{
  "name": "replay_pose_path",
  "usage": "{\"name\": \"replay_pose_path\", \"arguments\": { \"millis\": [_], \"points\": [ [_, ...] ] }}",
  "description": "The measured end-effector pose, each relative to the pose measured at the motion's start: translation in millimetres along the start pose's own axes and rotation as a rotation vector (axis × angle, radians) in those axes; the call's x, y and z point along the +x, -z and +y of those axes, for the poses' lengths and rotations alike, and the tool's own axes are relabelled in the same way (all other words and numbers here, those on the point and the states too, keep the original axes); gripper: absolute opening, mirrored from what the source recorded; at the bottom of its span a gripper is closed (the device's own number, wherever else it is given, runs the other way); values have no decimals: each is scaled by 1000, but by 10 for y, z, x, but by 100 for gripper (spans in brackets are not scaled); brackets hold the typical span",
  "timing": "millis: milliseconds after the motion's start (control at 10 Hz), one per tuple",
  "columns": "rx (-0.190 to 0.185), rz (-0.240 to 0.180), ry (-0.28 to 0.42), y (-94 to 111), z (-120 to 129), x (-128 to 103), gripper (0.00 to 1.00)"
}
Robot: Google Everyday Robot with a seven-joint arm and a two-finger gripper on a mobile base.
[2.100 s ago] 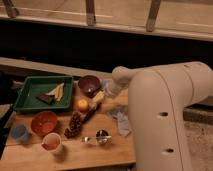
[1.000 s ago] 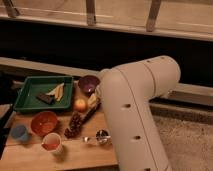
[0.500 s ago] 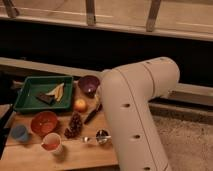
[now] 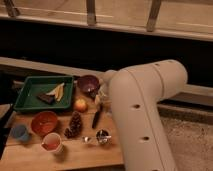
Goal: Place brush in purple bowl
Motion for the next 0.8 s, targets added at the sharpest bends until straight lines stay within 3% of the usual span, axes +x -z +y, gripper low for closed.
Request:
{"name": "replay_pose_path", "arguments": {
  "millis": [200,600,800],
  "points": [
    [-44,-44,-22,111,11,0,18],
    [-123,-145,-62,545,-82,29,18],
    [-139,-197,-79,769,-176,33,18]
  ]
}}
